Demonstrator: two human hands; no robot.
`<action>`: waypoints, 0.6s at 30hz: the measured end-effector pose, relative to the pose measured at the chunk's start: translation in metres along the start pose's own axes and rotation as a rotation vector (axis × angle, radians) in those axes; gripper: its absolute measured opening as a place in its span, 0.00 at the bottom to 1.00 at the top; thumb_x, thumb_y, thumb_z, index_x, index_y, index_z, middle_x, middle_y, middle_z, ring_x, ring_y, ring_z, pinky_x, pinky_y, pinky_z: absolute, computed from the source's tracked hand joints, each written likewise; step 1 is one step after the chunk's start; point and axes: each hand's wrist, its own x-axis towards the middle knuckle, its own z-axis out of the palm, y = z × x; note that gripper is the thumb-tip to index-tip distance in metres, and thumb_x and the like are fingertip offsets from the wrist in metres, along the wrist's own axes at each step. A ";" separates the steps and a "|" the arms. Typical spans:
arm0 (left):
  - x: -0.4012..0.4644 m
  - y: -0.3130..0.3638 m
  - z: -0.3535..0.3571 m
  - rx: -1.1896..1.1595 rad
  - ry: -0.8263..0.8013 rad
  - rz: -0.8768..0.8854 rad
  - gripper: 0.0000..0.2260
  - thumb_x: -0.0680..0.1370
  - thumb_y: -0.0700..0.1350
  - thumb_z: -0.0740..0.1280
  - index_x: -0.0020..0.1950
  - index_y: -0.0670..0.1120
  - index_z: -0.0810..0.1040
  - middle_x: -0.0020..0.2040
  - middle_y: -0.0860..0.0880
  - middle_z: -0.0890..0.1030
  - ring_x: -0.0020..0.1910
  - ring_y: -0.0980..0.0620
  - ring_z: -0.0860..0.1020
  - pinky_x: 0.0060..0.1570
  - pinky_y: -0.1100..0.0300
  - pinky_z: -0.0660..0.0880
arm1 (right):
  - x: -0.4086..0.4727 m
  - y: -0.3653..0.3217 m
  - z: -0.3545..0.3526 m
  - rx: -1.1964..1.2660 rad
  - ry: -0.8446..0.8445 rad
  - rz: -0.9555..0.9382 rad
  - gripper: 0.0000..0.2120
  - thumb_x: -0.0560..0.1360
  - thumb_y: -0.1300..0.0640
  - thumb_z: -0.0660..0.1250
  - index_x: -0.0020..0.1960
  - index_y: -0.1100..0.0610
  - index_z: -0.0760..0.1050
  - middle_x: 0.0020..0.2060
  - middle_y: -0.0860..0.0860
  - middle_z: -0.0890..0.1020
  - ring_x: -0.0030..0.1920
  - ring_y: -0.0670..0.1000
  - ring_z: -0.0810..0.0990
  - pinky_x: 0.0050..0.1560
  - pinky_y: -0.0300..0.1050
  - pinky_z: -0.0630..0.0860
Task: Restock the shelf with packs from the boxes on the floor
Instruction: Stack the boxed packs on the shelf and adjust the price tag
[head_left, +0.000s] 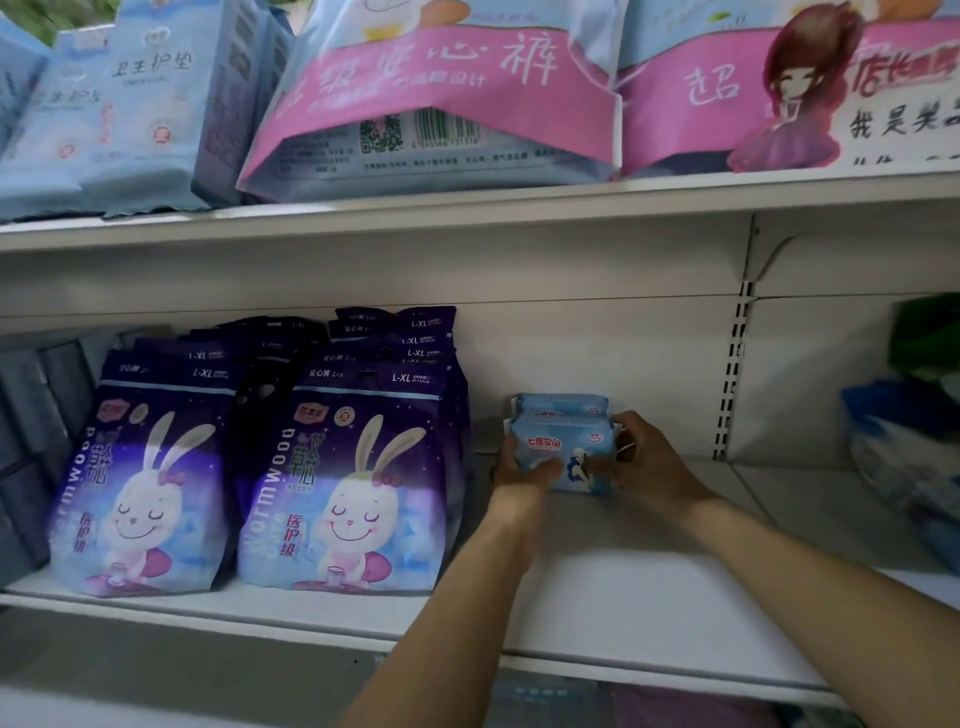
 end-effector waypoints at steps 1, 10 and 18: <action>0.004 0.000 0.000 0.012 -0.002 -0.002 0.19 0.78 0.36 0.67 0.67 0.50 0.71 0.64 0.47 0.78 0.63 0.47 0.76 0.68 0.48 0.72 | 0.004 0.004 0.001 -0.014 0.015 -0.004 0.19 0.71 0.63 0.75 0.56 0.58 0.68 0.48 0.50 0.79 0.45 0.48 0.81 0.36 0.35 0.78; 0.017 -0.002 0.005 0.112 0.029 -0.007 0.23 0.77 0.35 0.69 0.71 0.45 0.69 0.66 0.43 0.77 0.65 0.44 0.75 0.68 0.49 0.71 | 0.015 0.010 0.008 -0.135 0.124 0.010 0.20 0.72 0.60 0.74 0.56 0.58 0.66 0.49 0.50 0.77 0.50 0.49 0.78 0.38 0.32 0.70; 0.012 0.009 0.009 0.176 0.019 -0.042 0.18 0.80 0.44 0.66 0.70 0.47 0.70 0.66 0.47 0.76 0.64 0.46 0.74 0.67 0.52 0.70 | 0.008 0.003 0.013 -0.226 0.162 0.107 0.31 0.70 0.56 0.76 0.63 0.59 0.62 0.57 0.57 0.75 0.56 0.55 0.75 0.50 0.47 0.74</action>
